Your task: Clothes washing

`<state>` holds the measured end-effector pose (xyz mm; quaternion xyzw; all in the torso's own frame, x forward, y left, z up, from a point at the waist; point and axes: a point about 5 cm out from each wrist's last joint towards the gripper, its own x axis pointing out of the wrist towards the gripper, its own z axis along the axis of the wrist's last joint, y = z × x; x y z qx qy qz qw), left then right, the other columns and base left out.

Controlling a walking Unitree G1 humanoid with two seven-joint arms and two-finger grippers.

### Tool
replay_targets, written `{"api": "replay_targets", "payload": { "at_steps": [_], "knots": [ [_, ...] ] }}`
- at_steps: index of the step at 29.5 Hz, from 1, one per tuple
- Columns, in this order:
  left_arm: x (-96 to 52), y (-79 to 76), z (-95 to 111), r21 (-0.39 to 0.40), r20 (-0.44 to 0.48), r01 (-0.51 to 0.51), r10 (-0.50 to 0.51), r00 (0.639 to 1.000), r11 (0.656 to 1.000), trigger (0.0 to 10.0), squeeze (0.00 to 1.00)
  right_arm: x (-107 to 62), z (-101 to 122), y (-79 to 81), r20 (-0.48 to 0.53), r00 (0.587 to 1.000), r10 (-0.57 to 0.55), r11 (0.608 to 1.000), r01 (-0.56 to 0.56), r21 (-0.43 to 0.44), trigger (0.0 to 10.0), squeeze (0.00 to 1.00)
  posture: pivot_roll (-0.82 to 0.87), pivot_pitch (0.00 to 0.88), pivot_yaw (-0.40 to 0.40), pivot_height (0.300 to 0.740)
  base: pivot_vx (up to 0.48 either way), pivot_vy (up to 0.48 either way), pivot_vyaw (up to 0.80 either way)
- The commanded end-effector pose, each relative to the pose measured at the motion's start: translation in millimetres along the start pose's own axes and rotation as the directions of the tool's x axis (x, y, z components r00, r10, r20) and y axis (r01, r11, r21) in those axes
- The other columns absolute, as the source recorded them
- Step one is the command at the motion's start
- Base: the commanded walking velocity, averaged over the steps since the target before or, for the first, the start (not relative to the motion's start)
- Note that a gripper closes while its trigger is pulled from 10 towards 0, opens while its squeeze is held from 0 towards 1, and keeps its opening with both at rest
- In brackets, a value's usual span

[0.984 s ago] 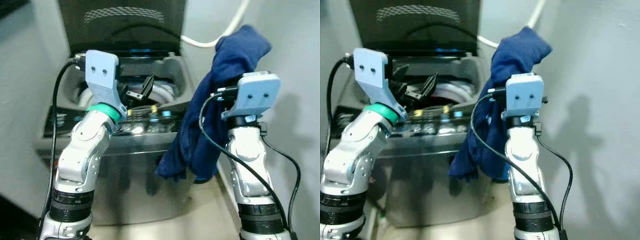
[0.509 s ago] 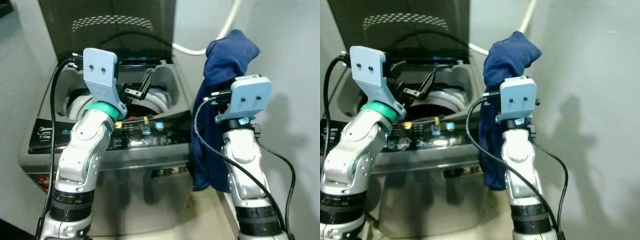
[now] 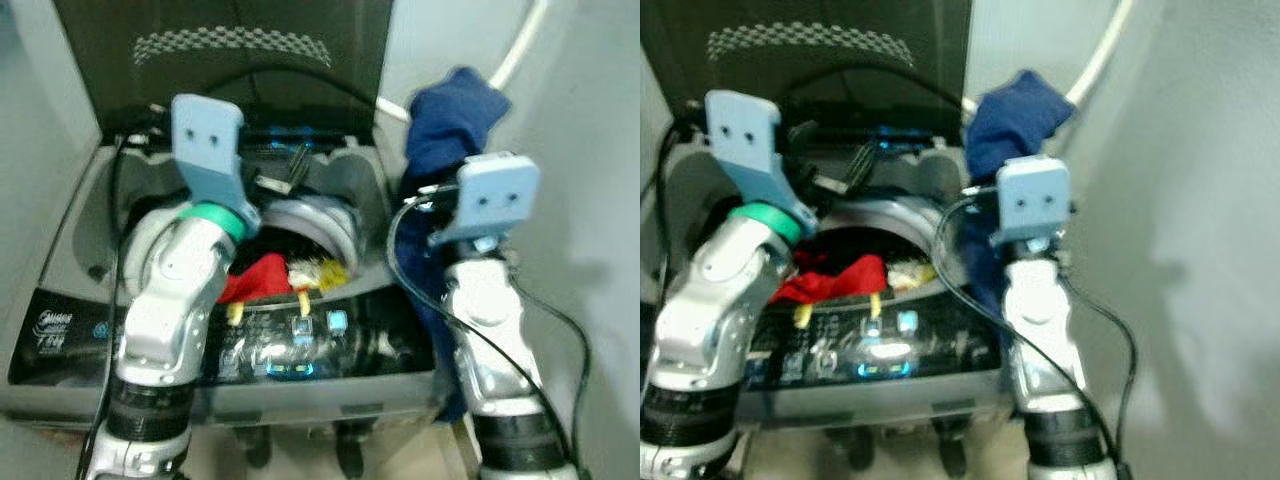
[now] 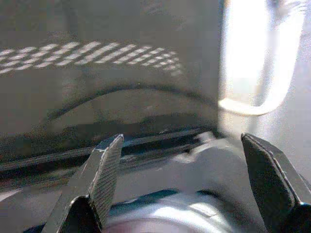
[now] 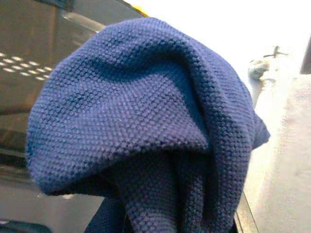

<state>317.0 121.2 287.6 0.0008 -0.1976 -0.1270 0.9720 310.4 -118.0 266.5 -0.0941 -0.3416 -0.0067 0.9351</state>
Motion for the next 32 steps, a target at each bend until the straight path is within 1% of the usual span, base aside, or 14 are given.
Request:
{"api": "replay_targets", "payload": {
  "at_steps": [1,18,25,32],
  "knots": [
    [-0.4,-2.9,-0.4,-0.008,0.003,0.008,-0.008,1.0,1.0,10.0,0.0,-0.7,2.2,-0.8,0.014,1.0,0.002,1.0,-0.003,0.003,10.0,0.0,0.09,0.0,0.043,0.733,0.0,0.0,0.0],
    [0.1,-3.4,-1.5,-0.018,-0.002,0.004,-0.004,1.0,1.0,10.0,0.0,0.0,4.8,2.7,0.026,0.999,0.025,1.0,-0.026,0.011,10.0,0.0,0.09,0.0,0.04,0.733,0.0,0.0,0.0],
    [0.8,-2.1,-1.2,0.011,-0.002,0.001,-0.001,1.0,1.0,10.0,0.0,-0.7,3.4,3.1,0.019,1.0,0.022,1.0,-0.022,0.012,10.0,0.0,0.09,0.0,0.046,0.733,0.0,0.0,0.0],
    [0.7,-2.5,-1.3,0.019,-0.003,0.002,-0.002,1.0,1.0,10.0,0.0,-1.0,3.0,3.0,0.018,1.0,0.022,1.0,-0.022,0.014,10.0,0.0,0.09,0.0,0.046,0.733,0.0,-0.476,0.0]
  ]
}}
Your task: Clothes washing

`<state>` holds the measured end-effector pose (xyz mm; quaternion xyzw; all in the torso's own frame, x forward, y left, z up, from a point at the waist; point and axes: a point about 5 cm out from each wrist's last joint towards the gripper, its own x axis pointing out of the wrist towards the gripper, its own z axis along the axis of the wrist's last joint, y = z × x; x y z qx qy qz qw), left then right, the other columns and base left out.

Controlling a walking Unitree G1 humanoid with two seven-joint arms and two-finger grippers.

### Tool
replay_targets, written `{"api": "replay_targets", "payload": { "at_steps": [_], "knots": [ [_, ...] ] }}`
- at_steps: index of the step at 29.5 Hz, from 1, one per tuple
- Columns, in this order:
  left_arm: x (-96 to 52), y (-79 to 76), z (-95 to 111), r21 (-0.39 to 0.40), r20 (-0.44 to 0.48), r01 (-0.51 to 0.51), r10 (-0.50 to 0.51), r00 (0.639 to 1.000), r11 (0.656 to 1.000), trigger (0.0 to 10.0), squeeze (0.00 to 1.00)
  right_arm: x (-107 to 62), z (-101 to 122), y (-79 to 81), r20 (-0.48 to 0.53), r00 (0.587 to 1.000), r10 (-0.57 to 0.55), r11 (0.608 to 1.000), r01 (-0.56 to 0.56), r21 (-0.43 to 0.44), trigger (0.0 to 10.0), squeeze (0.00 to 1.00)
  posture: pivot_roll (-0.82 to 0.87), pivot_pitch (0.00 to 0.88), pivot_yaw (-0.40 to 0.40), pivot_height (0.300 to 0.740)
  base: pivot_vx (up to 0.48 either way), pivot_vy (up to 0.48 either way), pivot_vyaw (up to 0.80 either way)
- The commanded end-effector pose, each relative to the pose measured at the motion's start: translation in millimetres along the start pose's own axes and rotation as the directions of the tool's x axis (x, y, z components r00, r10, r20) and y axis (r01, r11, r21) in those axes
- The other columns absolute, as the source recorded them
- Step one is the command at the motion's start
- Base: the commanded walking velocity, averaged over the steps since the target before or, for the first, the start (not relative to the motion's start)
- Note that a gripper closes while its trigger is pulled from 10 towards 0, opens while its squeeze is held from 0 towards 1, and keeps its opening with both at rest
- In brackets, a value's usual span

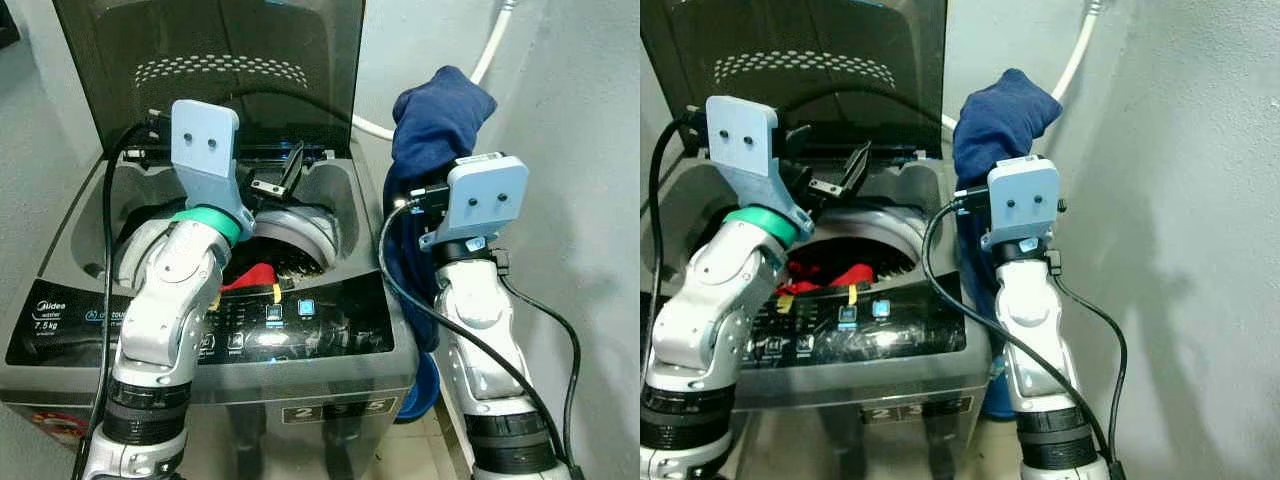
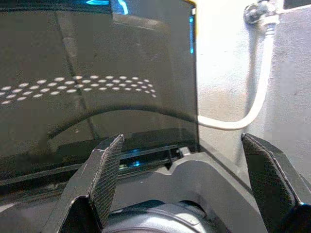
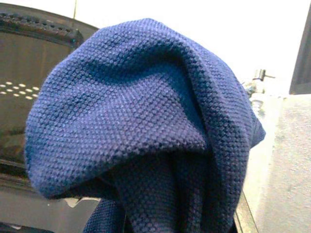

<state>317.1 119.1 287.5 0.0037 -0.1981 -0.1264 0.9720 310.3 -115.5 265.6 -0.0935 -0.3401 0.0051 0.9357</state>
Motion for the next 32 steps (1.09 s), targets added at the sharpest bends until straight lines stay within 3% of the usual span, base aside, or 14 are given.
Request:
{"api": "replay_targets", "payload": {
  "at_steps": [1,9,12,32],
  "knots": [
    [0.2,-0.6,-1.2,0.013,-0.004,0.003,-0.002,1.0,1.0,10.0,0.0,-0.4,3.1,0.4,0.019,1.0,0.001,1.0,-0.001,0.005,10.0,0.0,0.09,0.0,0.046,0.733,0.0,-0.472,0.0],
    [0.3,-0.6,-1.4,0.015,-0.004,0.006,-0.006,1.0,1.0,10.0,0.0,-0.2,2.9,0.8,0.02,1.0,0.002,1.0,-0.002,0.005,10.0,0.0,0.09,0.0,0.047,0.733,0.0,-0.431,0.0],
    [0.3,-2.1,-1.7,-0.05,-0.015,0.016,-0.017,1.0,0.999,10.0,0.0,-0.1,2.8,0.9,0.021,1.0,0.002,1.0,-0.002,0.005,10.0,0.0,0.09,0.0,0.047,0.733,0.0,-0.255,0.0],
    [-0.5,-3.0,0.6,-0.034,0.006,0.024,-0.023,1.0,0.999,10.0,0.0,-0.4,1.7,1.6,0.018,1.0,0.004,1.0,-0.004,0.003,10.0,0.0,0.09,0.0,0.046,0.733,0.0,0.48,0.0]
  ]
}}
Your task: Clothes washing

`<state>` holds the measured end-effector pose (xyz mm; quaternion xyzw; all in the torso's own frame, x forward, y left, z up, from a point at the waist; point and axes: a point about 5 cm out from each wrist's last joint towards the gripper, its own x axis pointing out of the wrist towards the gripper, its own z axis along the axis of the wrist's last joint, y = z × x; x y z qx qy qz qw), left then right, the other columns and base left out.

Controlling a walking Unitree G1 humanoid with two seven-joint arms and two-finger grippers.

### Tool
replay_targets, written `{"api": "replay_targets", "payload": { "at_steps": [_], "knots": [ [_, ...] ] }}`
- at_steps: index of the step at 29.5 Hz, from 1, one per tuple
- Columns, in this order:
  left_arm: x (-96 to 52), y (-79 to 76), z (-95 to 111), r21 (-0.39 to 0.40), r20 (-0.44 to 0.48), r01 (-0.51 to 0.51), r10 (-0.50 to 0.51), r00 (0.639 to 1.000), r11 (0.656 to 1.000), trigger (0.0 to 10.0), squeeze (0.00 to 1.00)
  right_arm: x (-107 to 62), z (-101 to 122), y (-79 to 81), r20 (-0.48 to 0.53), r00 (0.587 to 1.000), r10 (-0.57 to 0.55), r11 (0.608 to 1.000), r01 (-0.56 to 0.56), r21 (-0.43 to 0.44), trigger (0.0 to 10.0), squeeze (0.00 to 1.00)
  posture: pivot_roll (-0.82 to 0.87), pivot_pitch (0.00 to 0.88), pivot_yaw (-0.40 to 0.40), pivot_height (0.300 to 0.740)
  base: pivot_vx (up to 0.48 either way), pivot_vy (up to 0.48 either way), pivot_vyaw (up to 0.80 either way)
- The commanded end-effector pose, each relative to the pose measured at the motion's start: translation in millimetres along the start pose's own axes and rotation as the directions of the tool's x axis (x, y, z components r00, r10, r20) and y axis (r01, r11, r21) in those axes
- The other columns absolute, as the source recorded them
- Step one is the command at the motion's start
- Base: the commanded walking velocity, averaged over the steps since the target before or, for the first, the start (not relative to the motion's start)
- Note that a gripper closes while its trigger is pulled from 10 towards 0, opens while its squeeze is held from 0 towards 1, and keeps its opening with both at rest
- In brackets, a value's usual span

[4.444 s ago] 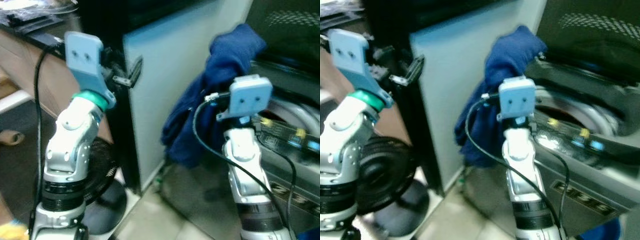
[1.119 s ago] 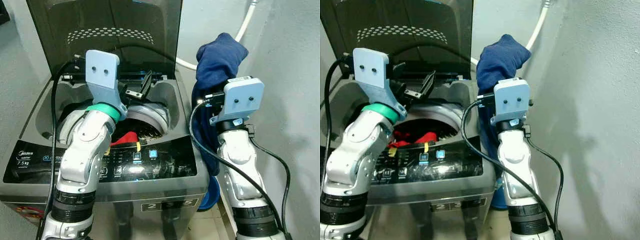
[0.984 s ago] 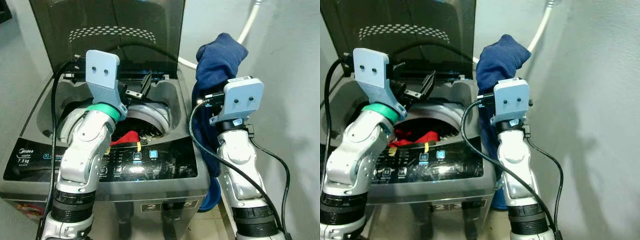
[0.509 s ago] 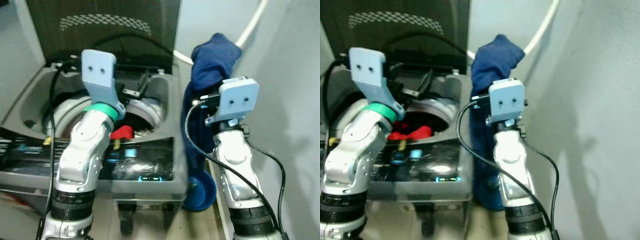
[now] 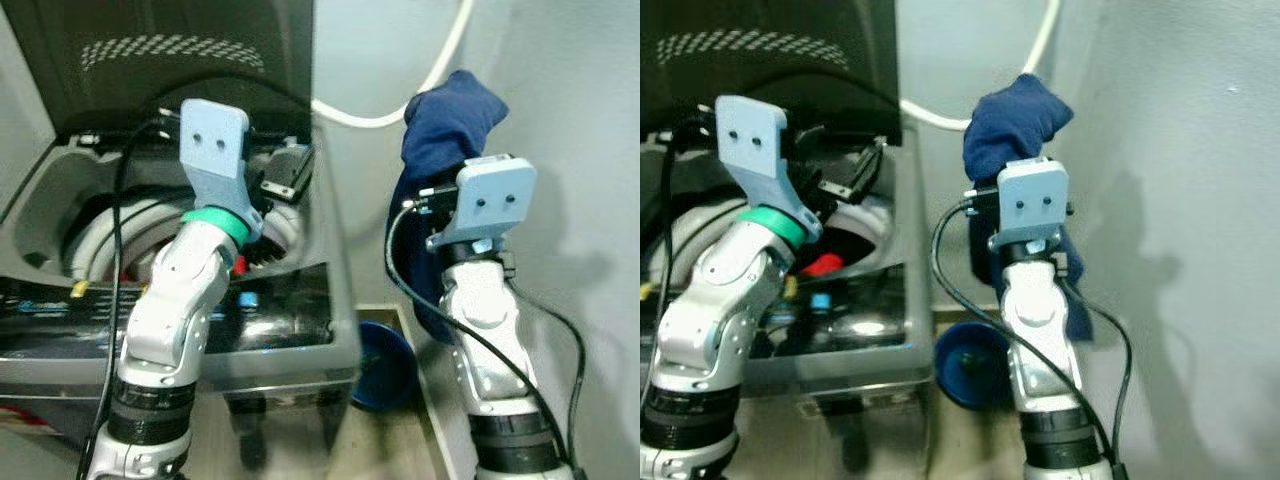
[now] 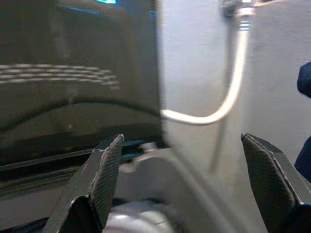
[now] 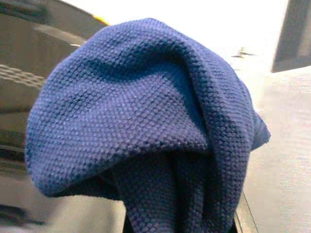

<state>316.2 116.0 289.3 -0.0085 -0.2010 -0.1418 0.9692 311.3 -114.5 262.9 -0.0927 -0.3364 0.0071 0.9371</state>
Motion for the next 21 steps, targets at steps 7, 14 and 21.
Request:
{"api": "replay_targets", "payload": {
  "at_steps": [7,14,21],
  "knots": [
    [-1.1,0.0,-2.2,-0.003,-0.008,-0.005,0.005,1.0,1.0,10.0,0.0,0.0,3.7,-0.4,0.024,1.0,0.0,1.0,0.001,-0.004,10.0,0.0,0.09,0.0,0.047,0.733,0.0,0.48,0.0],
    [-0.9,0.7,-4.0,0.009,-0.019,-0.009,0.009,1.0,1.0,10.0,0.0,-0.1,4.0,-0.2,0.025,1.0,-0.002,1.0,0.002,-0.004,10.0,0.0,0.09,0.0,0.05,0.733,0.0,0.266,0.0],
    [-0.4,0.9,-5.1,0.021,-0.026,-0.009,0.01,1.0,1.0,10.0,0.0,-0.5,4.0,0.1,0.025,1.0,-0.002,1.0,0.003,-0.004,10.0,0.0,0.09,0.0,0.05,0.733,0.0,0.0,0.0]
  ]
}}
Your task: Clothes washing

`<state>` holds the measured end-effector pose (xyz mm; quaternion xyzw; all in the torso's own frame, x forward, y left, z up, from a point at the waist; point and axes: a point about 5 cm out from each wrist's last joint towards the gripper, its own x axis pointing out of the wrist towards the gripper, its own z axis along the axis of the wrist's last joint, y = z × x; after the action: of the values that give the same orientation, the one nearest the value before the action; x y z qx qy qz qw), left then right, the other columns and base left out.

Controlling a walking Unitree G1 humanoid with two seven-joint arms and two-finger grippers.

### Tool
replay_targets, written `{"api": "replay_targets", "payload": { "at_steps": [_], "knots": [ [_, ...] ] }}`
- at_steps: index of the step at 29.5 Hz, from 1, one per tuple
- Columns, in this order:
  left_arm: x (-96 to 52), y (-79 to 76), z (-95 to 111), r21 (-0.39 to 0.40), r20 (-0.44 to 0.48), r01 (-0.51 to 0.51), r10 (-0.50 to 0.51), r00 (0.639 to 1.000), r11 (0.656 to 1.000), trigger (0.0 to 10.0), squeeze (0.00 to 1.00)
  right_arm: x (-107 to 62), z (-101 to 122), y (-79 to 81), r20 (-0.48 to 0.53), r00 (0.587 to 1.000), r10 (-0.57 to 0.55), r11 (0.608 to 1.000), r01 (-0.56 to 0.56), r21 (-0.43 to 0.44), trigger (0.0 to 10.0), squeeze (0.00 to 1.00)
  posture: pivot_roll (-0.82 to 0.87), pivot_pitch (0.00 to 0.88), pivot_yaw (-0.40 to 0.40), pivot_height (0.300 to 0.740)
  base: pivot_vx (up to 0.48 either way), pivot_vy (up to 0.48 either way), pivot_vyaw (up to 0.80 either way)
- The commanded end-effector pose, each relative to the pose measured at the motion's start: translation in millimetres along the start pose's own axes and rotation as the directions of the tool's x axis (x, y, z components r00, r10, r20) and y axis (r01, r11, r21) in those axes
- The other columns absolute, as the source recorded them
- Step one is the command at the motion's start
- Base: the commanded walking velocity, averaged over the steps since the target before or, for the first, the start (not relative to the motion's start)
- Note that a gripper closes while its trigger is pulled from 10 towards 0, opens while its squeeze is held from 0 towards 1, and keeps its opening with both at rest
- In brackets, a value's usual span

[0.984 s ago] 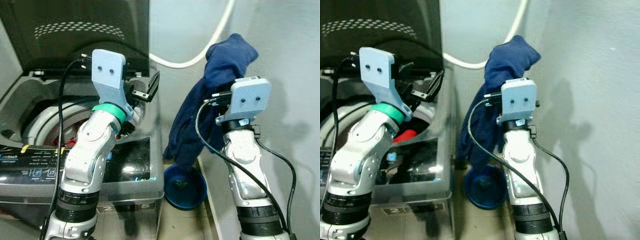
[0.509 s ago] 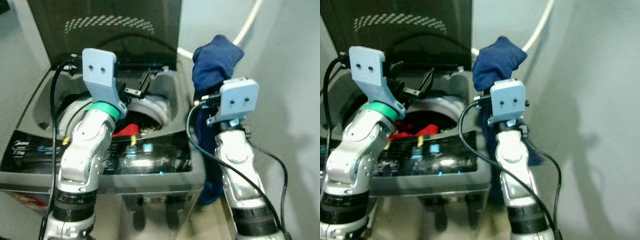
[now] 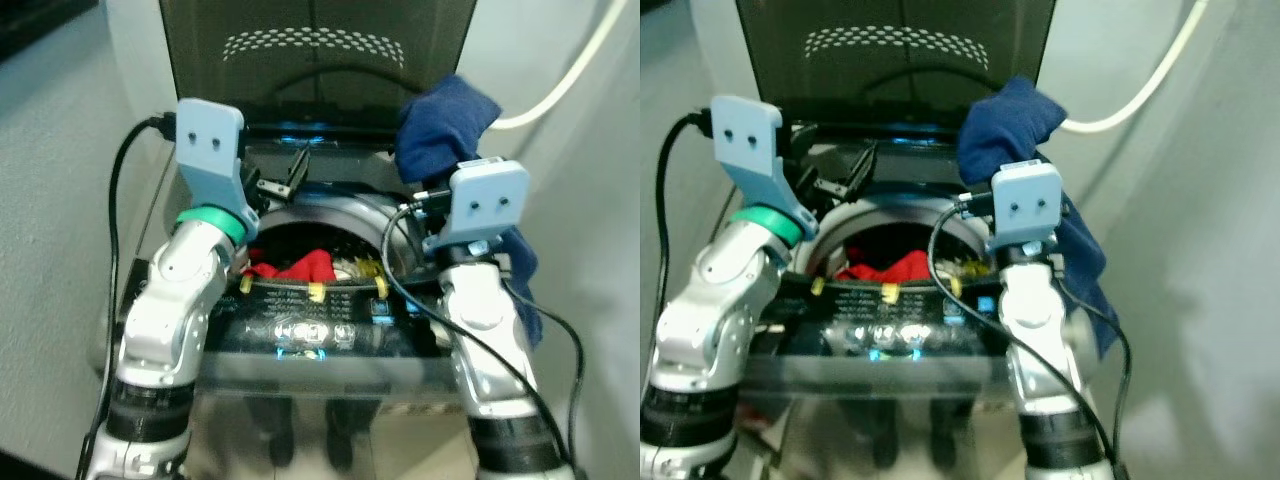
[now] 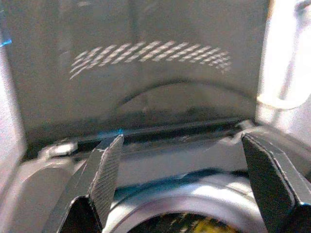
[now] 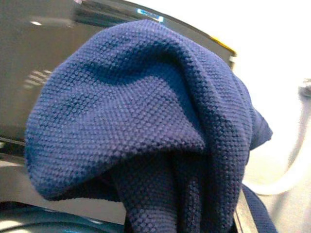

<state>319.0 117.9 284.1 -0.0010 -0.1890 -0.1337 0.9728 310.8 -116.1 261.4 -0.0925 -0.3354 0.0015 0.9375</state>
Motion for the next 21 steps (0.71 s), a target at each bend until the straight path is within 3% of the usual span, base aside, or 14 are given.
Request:
{"api": "replay_targets", "payload": {
  "at_steps": [1,9,15,17,21],
  "knots": [
    [-0.3,-1.6,0.3,0.007,0.0,0.004,-0.004,1.0,1.0,10.0,0.0,1.0,5.0,1.4,0.028,1.0,0.008,1.0,-0.008,-0.001,10.0,0.0,0.09,0.0,0.05,0.733,0.0,0.0,0.0],
    [-1.0,-3.6,0.0,0.011,-0.003,0.031,-0.031,1.0,0.999,10.0,0.0,0.9,5.0,1.6,0.029,1.0,0.009,1.0,-0.009,-0.004,10.0,0.0,0.09,0.0,0.05,0.733,0.0,0.0,0.0],
    [-2.4,-7.3,1.6,0.03,0.001,0.119,-0.119,0.993,0.992,10.0,0.0,2.6,5.9,2.7,0.043,0.999,0.028,0.999,-0.026,-0.03,10.0,0.0,0.09,0.0,0.051,0.733,0.0,0.0,0.0],
    [-2.9,-6.9,2.4,0.058,-0.003,0.164,-0.164,0.987,0.985,10.0,0.0,7.3,9.6,3.7,0.066,0.997,0.045,0.998,-0.043,-0.038,10.0,0.0,0.09,0.0,0.053,0.733,0.0,0.0,0.0],
    [-0.1,-3.6,3.5,0.064,-0.003,0.16,-0.16,0.987,0.985,10.0,0.0,16.9,15.7,3.3,0.101,0.993,0.055,0.998,-0.051,-0.042,10.0,0.0,0.09,0.0,0.051,0.733,0.0,0.0,0.0]
  ]
}}
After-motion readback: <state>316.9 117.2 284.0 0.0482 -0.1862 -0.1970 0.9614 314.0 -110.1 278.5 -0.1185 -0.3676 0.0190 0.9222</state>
